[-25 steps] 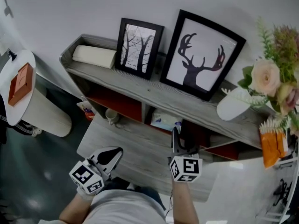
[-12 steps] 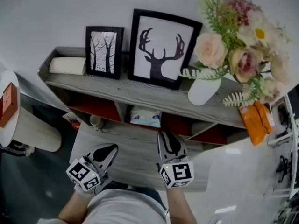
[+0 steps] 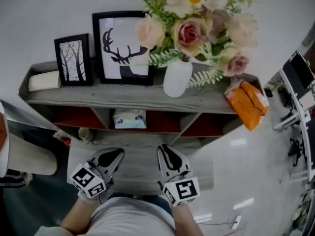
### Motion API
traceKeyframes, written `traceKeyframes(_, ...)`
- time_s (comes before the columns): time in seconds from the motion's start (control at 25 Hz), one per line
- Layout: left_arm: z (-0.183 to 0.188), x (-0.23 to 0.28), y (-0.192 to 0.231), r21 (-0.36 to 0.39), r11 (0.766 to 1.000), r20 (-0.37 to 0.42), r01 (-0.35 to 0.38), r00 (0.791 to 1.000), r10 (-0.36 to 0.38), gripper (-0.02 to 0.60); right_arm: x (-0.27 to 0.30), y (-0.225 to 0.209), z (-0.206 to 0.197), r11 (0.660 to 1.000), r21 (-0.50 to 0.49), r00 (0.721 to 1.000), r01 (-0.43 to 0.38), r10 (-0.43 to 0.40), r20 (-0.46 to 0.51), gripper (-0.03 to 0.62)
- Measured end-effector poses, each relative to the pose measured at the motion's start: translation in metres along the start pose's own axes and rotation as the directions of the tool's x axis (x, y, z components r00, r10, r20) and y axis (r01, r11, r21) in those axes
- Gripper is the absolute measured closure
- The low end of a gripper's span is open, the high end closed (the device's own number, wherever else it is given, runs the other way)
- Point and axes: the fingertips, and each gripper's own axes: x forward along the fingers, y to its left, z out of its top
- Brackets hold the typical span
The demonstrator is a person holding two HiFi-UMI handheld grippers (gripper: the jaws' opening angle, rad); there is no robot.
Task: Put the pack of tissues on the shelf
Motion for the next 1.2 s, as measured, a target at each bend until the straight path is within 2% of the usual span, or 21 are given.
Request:
traceKeyframes(0.2, -0.001, 0.017, -0.015, 0.014, 0.997, -0.016, 0.072, 0.997, -0.072, 0.565, -0.021, -0.006, -0.013, 0.999, 0.001, 0.999, 0.039, -0.039, -0.022, 0.543)
traceKeyframes(0.48, -0.001, 0.028, -0.025, 0.030, 0.992, -0.031, 0.121, 0.992, -0.120, 0.565, -0.029, -0.003, -0.017, 0.998, 0.024, 0.998, 0.056, -0.056, -0.009, 0.543)
traceKeyframes(0.6, -0.001, 0.030, -0.030, 0.053, 0.990, -0.042, 0.133, 0.990, -0.131, 0.565, -0.031, -0.004, -0.020, 0.998, 0.023, 0.998, 0.055, -0.055, -0.014, 0.545)
traceKeyframes(0.92, -0.001, 0.031, -0.034, 0.002, 0.986, -0.051, 0.166, 0.985, -0.165, 0.566, -0.029, -0.005, -0.017, 0.998, 0.013, 0.998, 0.066, -0.066, 0.002, 0.550)
traceKeyframes(1.2, 0.000, 0.032, -0.029, 0.017, 0.989, -0.054, 0.150, 0.987, -0.149, 0.566, -0.026, 0.000, -0.013, 0.999, 0.004, 0.999, 0.046, -0.046, 0.018, 0.557)
